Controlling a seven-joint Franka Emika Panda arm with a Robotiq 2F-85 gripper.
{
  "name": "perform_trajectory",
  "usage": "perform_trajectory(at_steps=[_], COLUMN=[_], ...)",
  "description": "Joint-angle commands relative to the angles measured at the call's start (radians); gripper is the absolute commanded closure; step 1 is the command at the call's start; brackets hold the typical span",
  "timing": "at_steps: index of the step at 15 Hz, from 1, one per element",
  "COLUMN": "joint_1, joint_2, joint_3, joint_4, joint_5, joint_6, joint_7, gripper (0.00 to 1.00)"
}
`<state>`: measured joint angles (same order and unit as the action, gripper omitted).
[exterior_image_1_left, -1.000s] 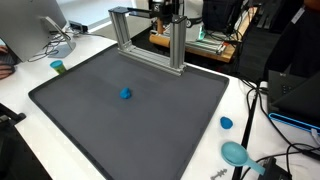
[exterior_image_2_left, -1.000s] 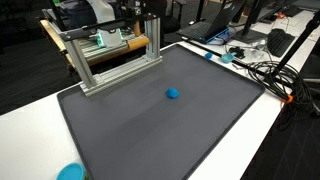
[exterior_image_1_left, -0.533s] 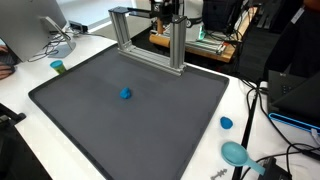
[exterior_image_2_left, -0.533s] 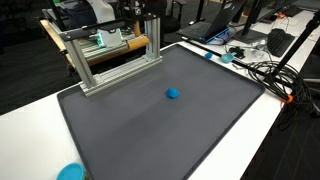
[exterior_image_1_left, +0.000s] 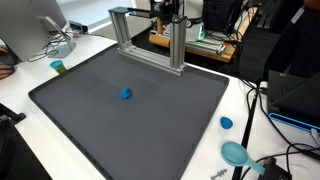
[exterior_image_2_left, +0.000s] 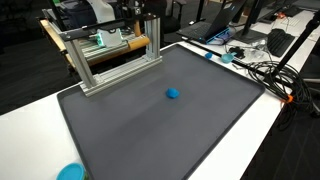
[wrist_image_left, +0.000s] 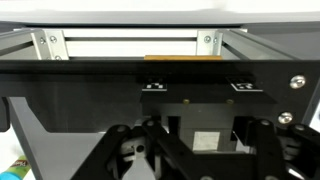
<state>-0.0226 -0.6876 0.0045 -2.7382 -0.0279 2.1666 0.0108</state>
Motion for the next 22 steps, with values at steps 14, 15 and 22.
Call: perform_trajectory(at_steps=[14,15,22], joint_1=[0.011,0.011,0.005], joint_2=[0.108,0.132,0.454], joint_3=[-0.01,-0.005,0.088], joint_4=[0.141,0.169,0.504], joint_5=[0.034,0.035,-0.02], joint_6=[-0.017,-0.01,-0.045], joint_7=[0.023,0.034,0.203], gripper=[0.78,0.78,0.78])
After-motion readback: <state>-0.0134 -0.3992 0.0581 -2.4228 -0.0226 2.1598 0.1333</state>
